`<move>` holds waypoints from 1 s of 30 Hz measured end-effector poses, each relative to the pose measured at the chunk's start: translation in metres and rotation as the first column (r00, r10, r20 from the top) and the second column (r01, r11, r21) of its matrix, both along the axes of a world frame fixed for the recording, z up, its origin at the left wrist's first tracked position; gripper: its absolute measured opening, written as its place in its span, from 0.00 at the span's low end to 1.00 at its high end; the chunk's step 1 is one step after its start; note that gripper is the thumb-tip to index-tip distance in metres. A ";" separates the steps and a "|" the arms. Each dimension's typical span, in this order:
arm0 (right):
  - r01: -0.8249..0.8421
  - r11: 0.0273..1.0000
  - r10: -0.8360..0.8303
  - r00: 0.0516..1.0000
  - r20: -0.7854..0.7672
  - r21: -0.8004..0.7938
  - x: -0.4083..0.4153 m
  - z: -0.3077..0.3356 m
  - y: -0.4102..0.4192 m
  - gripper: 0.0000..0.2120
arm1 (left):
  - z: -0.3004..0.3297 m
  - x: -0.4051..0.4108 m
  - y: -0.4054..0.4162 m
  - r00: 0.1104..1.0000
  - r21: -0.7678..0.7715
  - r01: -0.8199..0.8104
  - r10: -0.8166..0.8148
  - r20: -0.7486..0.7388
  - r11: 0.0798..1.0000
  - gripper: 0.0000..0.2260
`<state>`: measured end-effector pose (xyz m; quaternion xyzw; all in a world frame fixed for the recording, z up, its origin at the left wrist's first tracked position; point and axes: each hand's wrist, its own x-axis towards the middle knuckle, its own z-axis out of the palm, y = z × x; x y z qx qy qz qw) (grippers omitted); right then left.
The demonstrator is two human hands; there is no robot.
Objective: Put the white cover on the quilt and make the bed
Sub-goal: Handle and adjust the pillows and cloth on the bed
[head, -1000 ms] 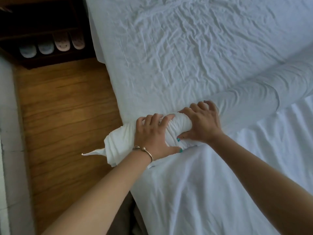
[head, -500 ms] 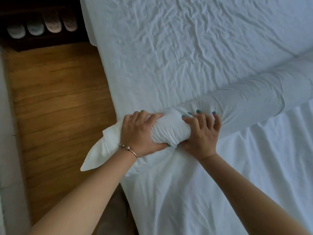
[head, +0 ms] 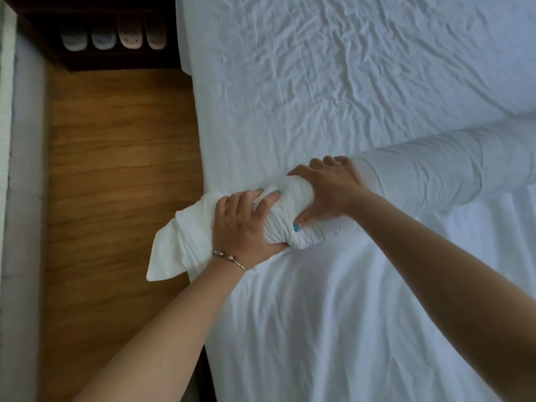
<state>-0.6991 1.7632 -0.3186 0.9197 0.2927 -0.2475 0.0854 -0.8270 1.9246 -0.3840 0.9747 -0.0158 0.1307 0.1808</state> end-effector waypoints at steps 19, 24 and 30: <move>-0.086 0.873 -0.229 0.797 0.559 0.481 -0.168 -0.046 -0.071 0.32 | 0.019 -0.056 -0.023 0.966 0.024 0.076 -0.067 -0.250 0.997 0.40; -0.077 0.965 0.003 0.958 0.286 0.250 -0.121 0.017 -0.068 0.45 | 0.012 -0.065 -0.030 0.991 0.052 0.039 -0.032 -0.127 0.998 0.39; -0.093 0.993 0.086 0.992 -0.092 -0.073 -0.084 0.009 -0.038 0.60 | 0.007 -0.090 -0.047 0.999 0.064 -0.031 0.029 0.024 0.997 0.37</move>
